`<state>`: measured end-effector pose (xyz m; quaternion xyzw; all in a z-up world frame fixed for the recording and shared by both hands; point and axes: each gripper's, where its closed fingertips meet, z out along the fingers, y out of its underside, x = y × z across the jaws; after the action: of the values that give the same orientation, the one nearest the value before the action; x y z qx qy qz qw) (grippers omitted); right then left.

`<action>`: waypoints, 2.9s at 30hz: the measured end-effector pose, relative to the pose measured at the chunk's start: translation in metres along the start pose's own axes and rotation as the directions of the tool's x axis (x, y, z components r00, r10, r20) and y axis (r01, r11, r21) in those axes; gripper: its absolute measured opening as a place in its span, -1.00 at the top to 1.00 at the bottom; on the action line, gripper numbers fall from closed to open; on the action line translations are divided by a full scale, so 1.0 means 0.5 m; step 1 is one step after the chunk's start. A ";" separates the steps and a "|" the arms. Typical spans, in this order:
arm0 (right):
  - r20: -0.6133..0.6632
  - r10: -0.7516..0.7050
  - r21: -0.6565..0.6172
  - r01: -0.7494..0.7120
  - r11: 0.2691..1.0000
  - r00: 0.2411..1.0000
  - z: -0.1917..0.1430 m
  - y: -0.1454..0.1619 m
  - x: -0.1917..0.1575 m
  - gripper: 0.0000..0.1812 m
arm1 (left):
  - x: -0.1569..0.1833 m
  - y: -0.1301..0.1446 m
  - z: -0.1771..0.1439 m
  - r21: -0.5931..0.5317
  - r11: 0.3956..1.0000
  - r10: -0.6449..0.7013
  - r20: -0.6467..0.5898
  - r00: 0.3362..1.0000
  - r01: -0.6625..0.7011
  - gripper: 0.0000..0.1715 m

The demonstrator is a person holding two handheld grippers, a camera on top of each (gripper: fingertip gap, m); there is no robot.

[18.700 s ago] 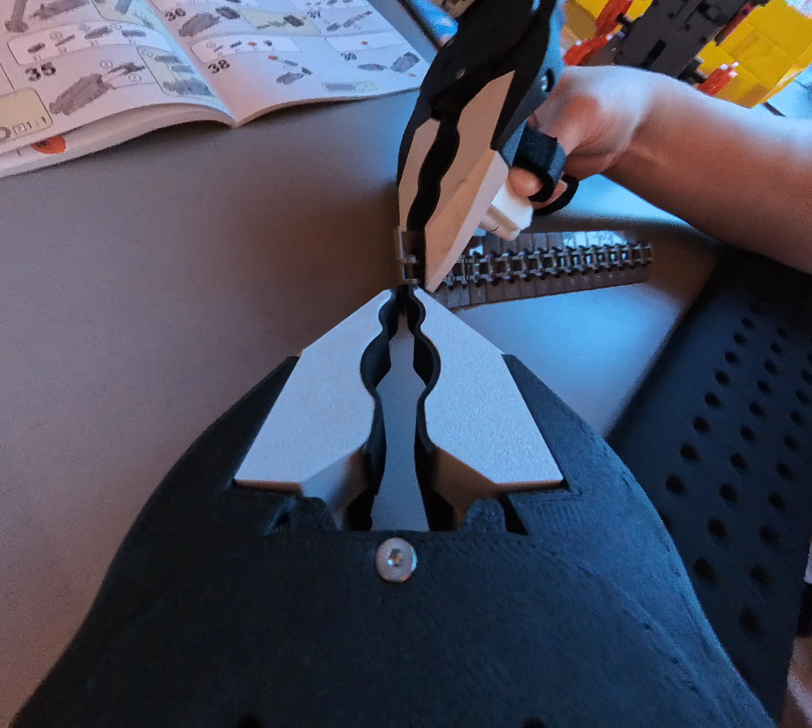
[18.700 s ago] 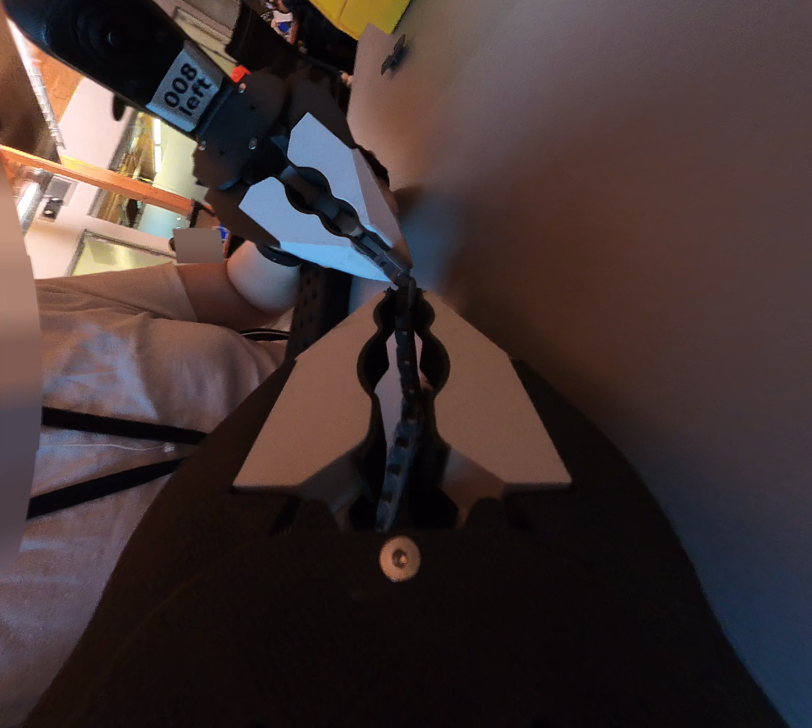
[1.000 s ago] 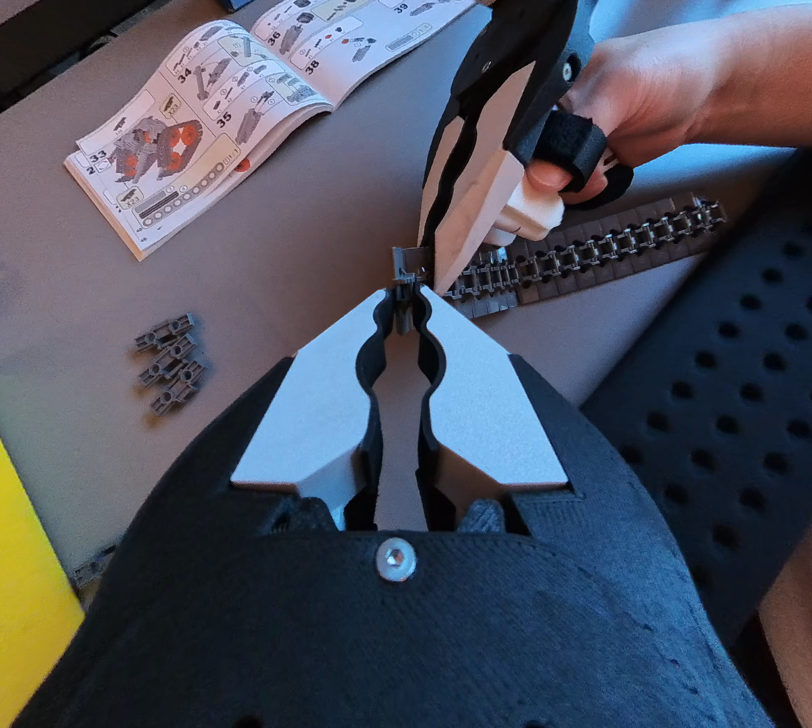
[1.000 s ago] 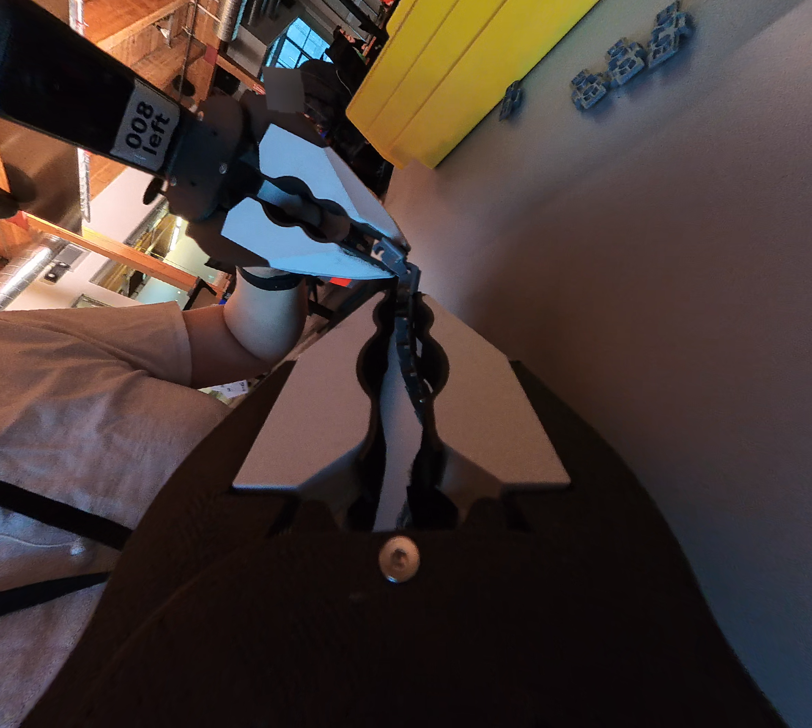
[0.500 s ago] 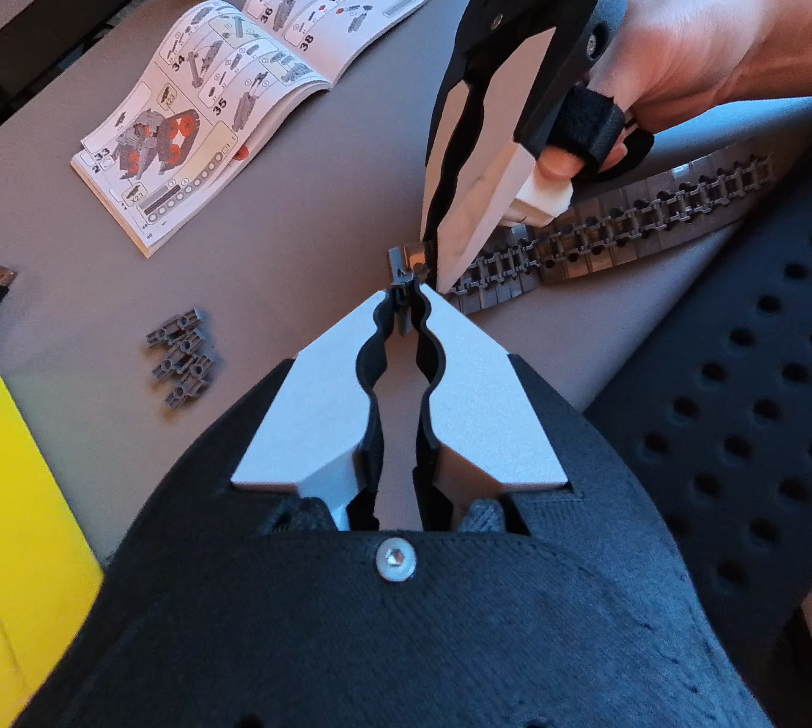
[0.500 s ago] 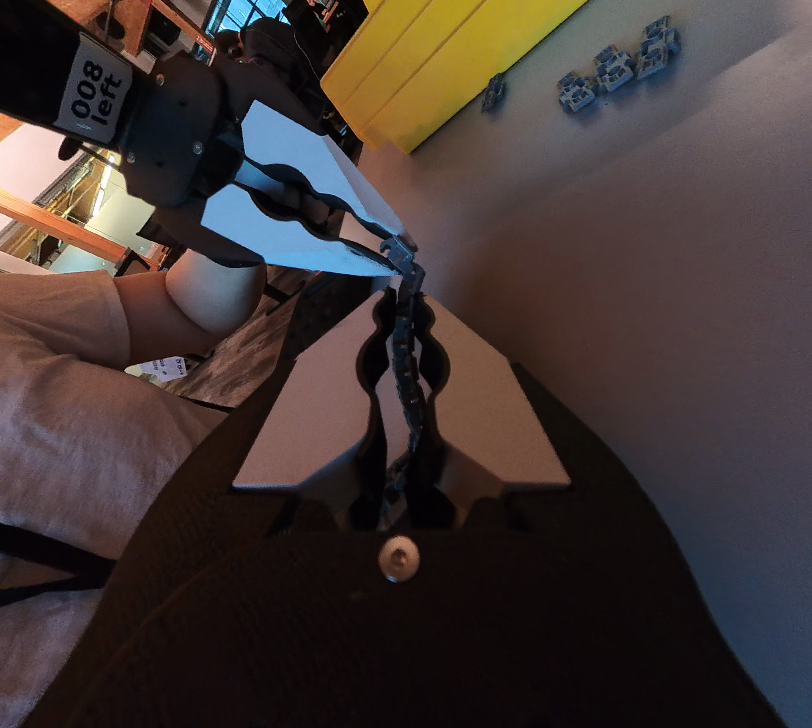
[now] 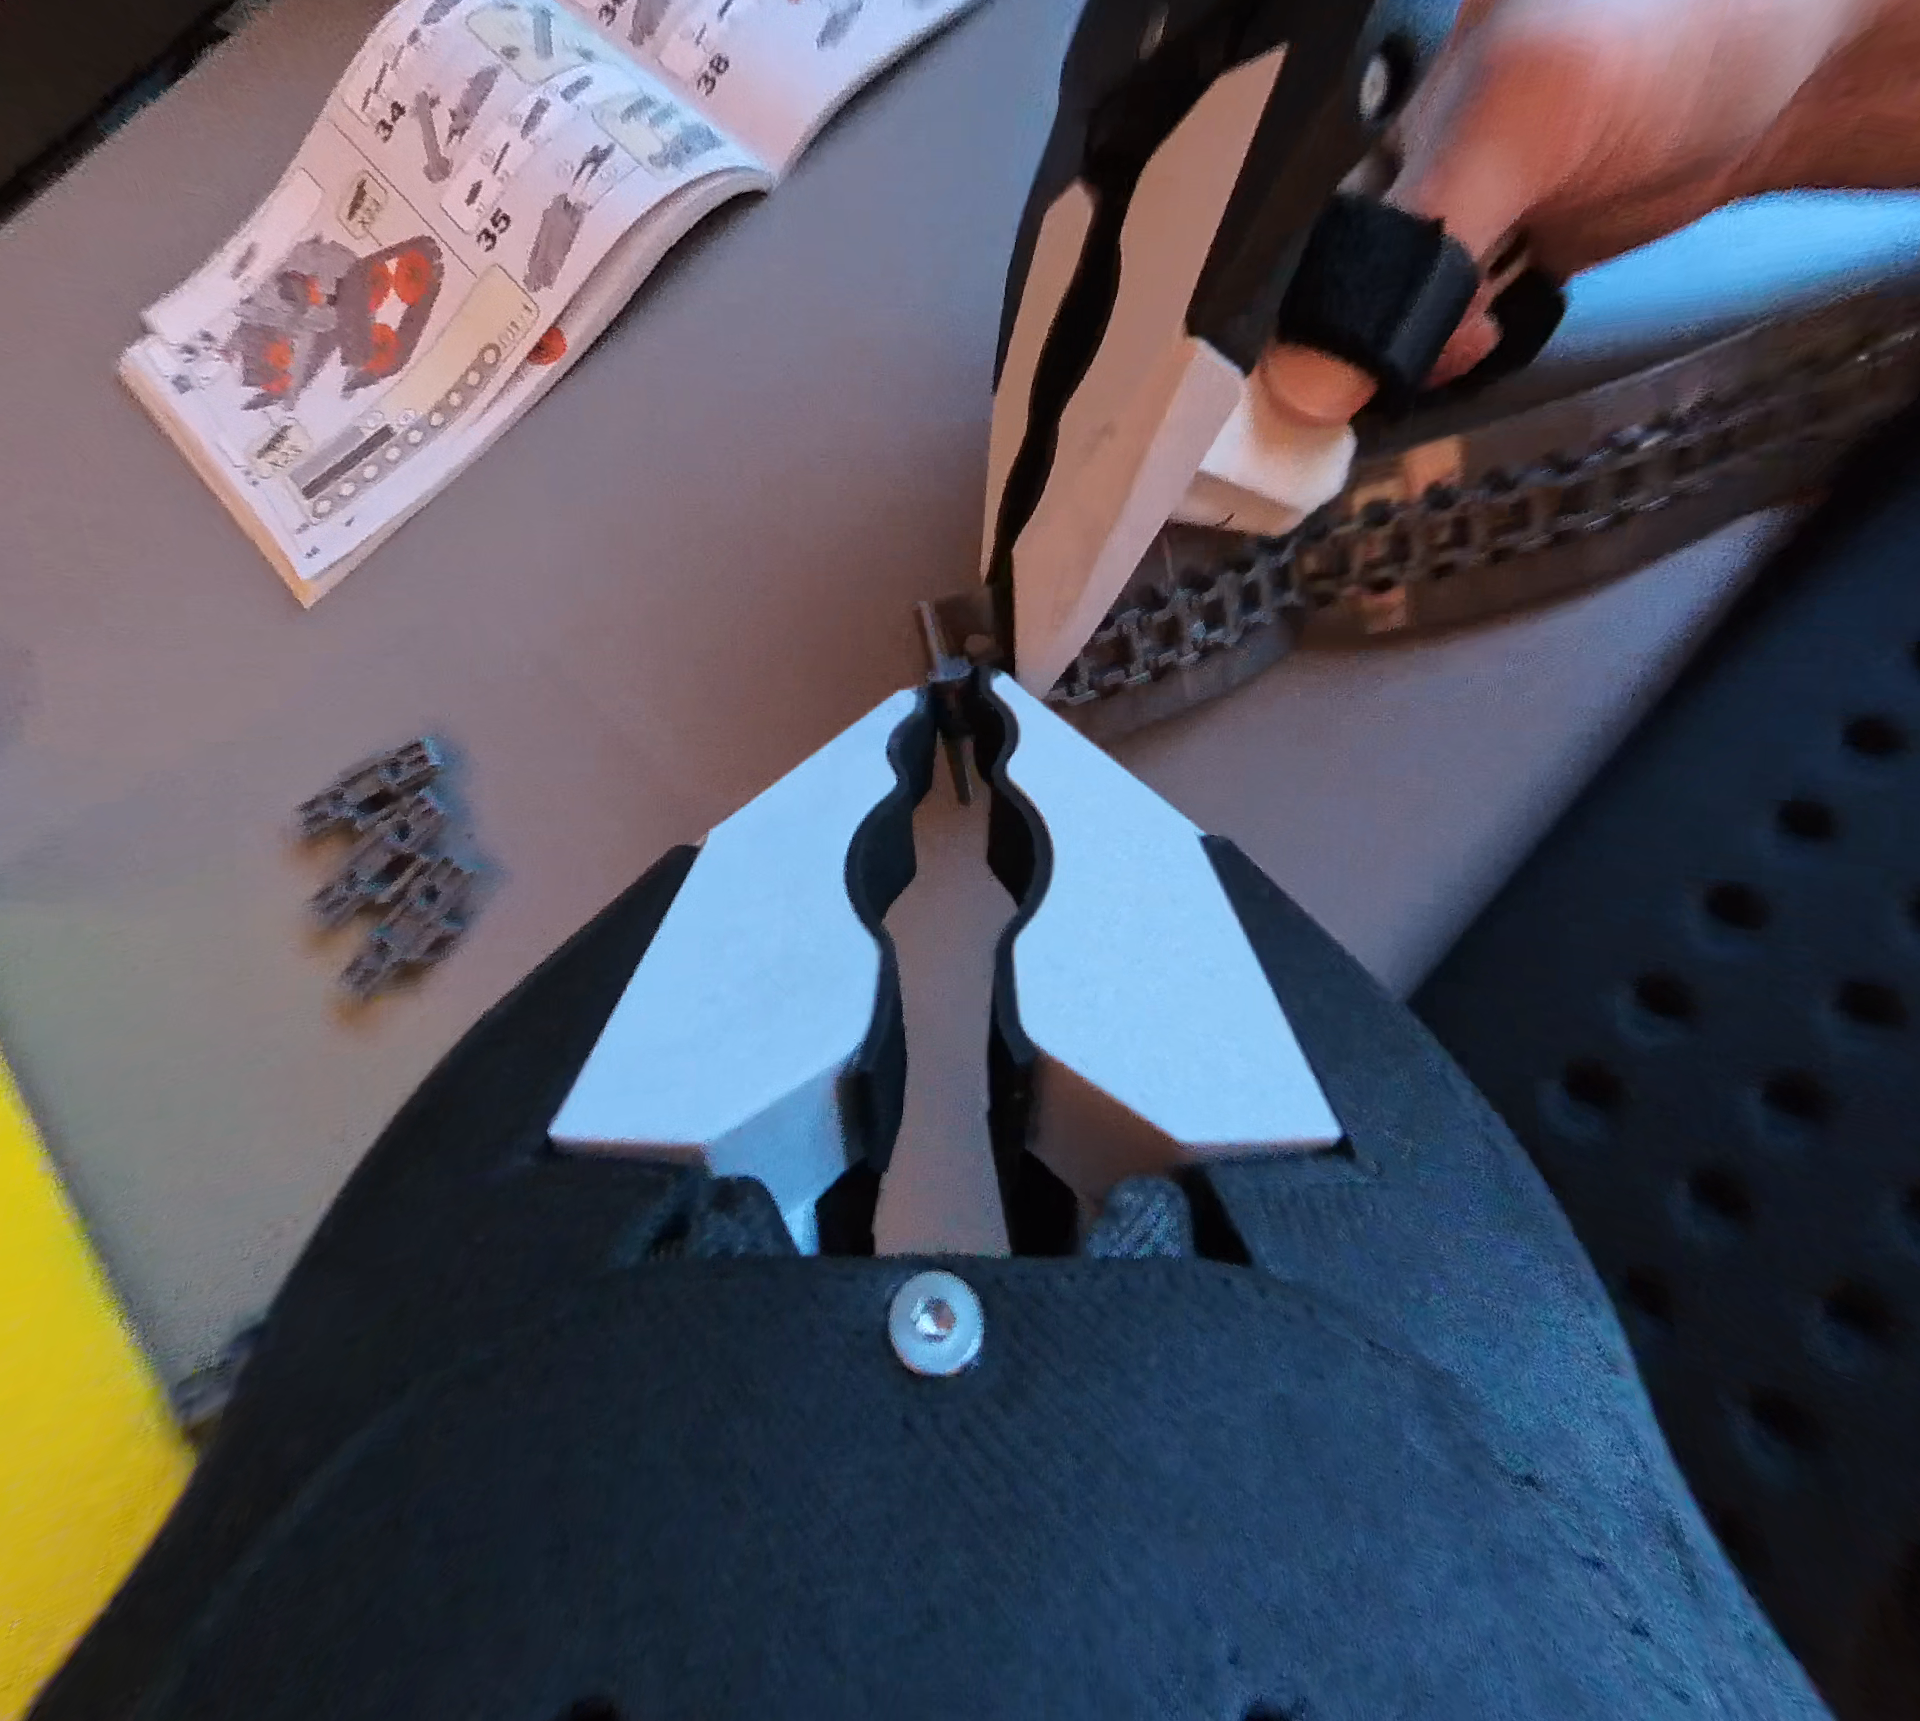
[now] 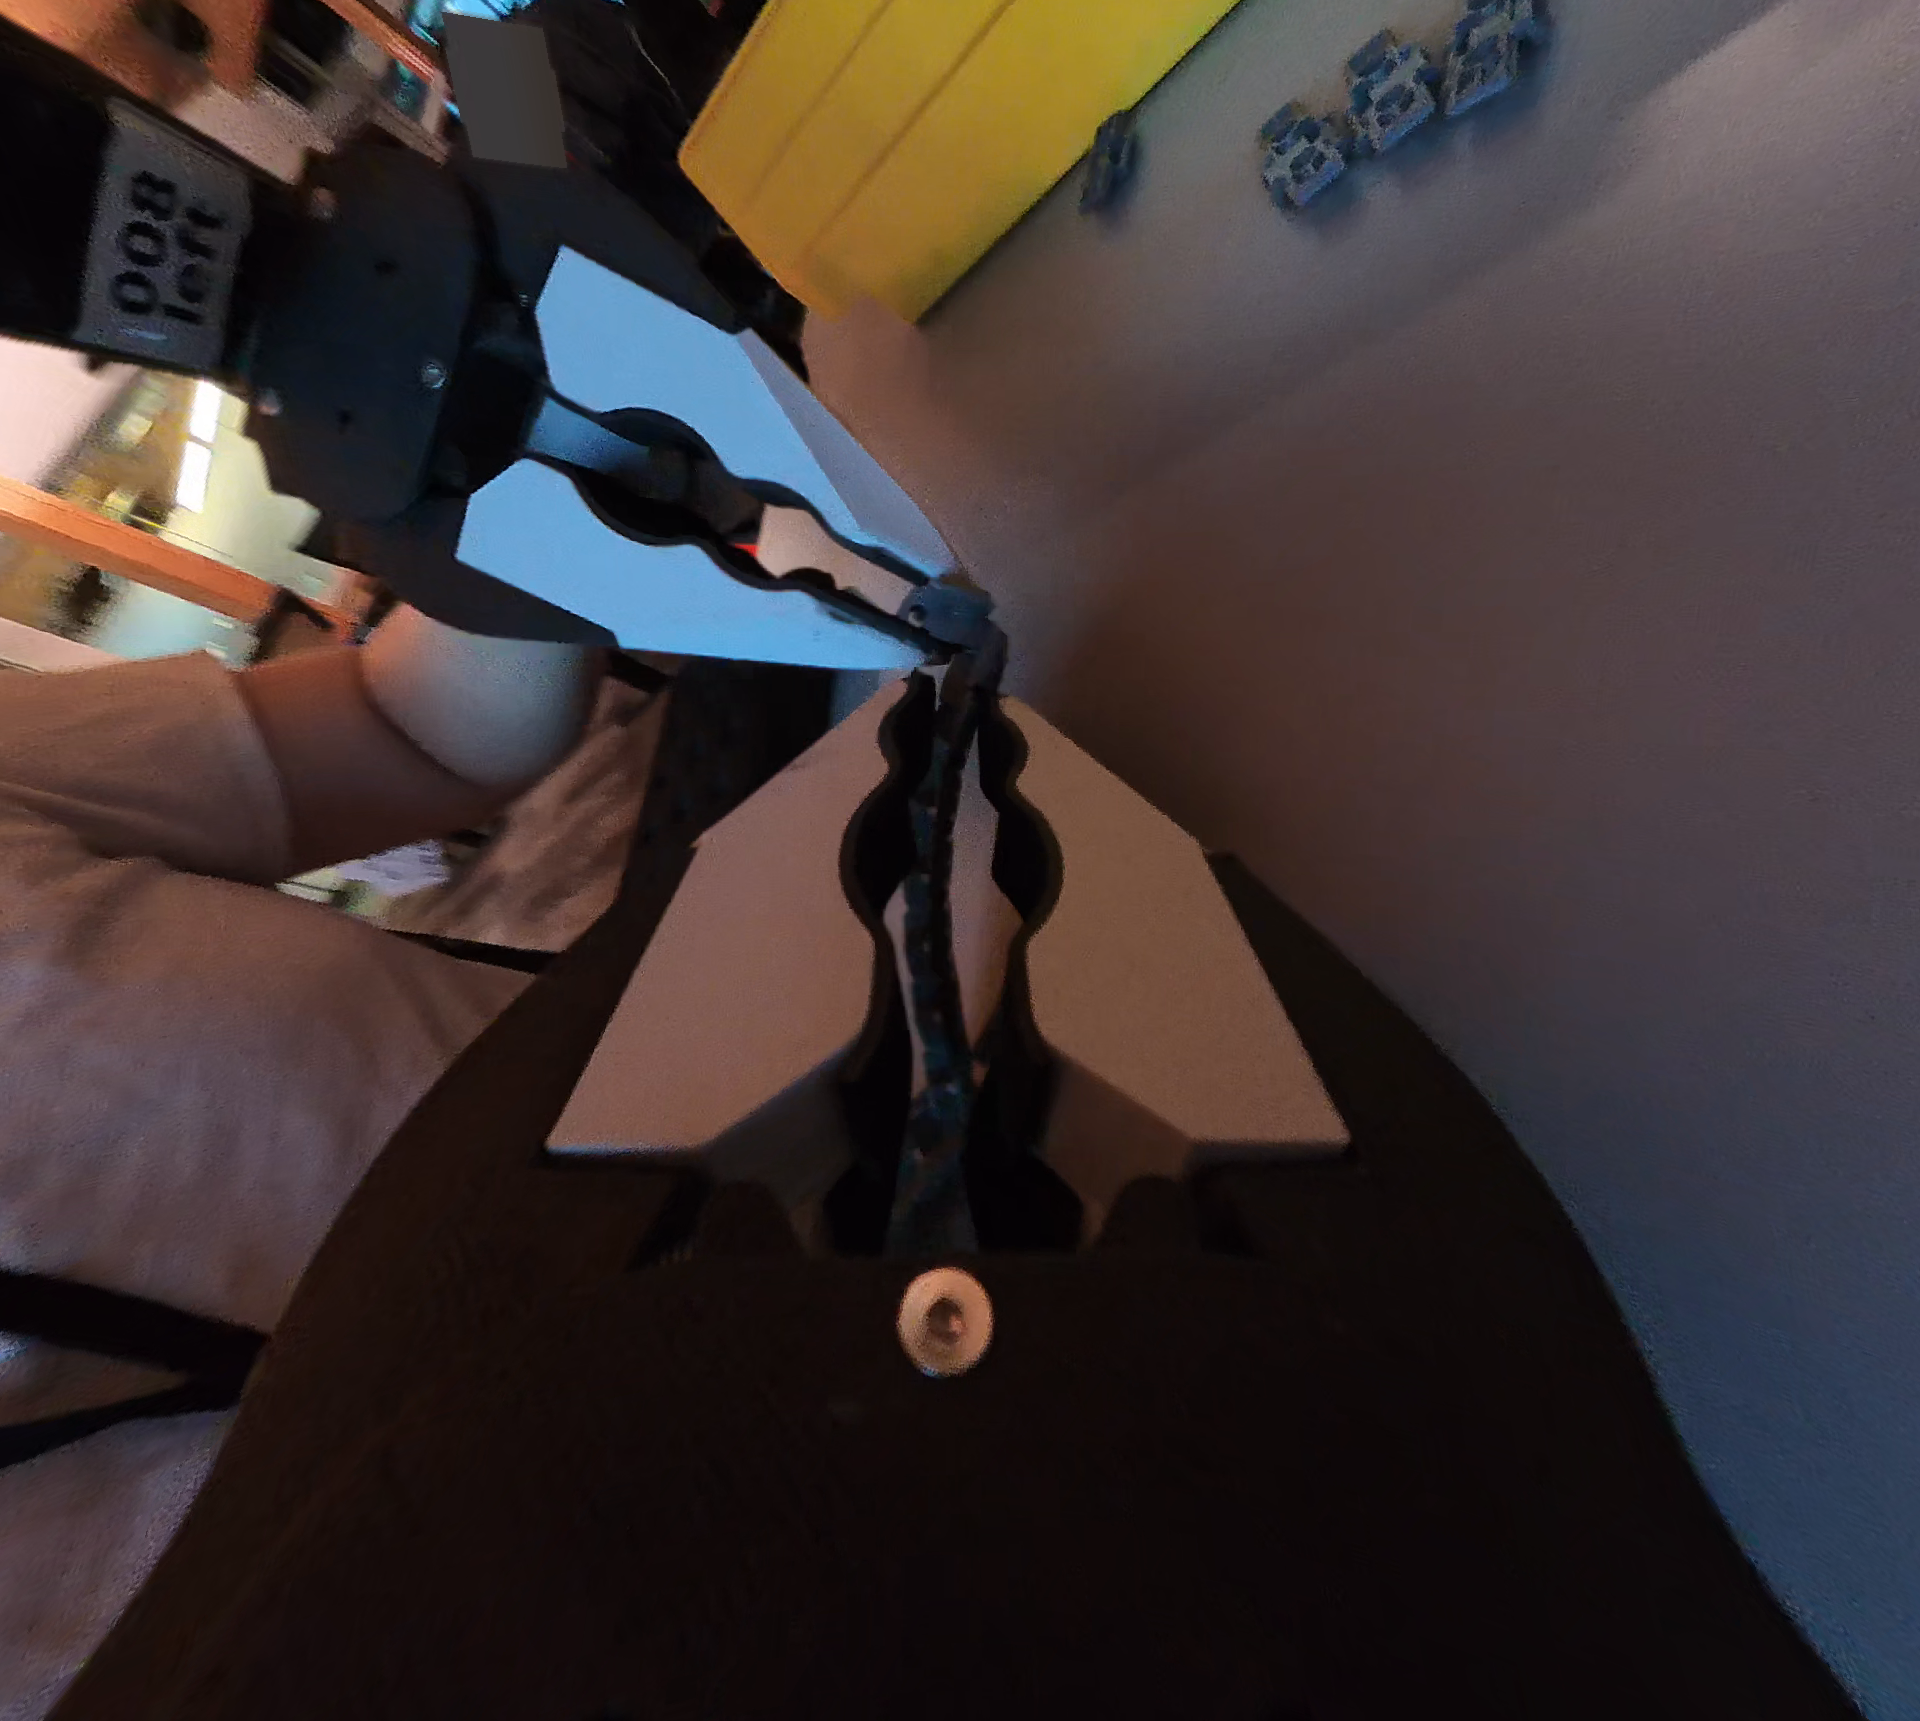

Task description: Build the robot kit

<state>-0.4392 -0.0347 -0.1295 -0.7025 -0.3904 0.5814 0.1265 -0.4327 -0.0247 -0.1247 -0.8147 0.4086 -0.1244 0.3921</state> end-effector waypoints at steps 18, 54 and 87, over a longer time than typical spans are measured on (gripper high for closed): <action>0.131 0.178 0.033 -0.184 0.982 0.975 -0.012 -0.008 -0.011 0.94 | 0.009 -0.021 -0.035 0.009 0.948 -0.308 -0.224 0.925 0.318 0.90; 0.103 0.193 0.088 -0.202 0.975 0.976 -0.017 -0.020 0.000 0.93 | -0.002 -0.030 -0.007 -0.035 0.958 -0.288 -0.117 0.950 0.286 0.91; 0.198 0.335 0.241 -0.377 0.894 0.921 -0.032 -0.052 -0.007 0.95 | -0.018 -0.068 -0.006 0.213 0.901 -0.352 -0.146 0.924 0.377 0.91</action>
<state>-0.4349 -0.0152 -0.1059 -0.6915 -0.1788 0.6949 0.0838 -0.4207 -0.0072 -0.0962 -0.8164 0.2508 -0.2859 0.4346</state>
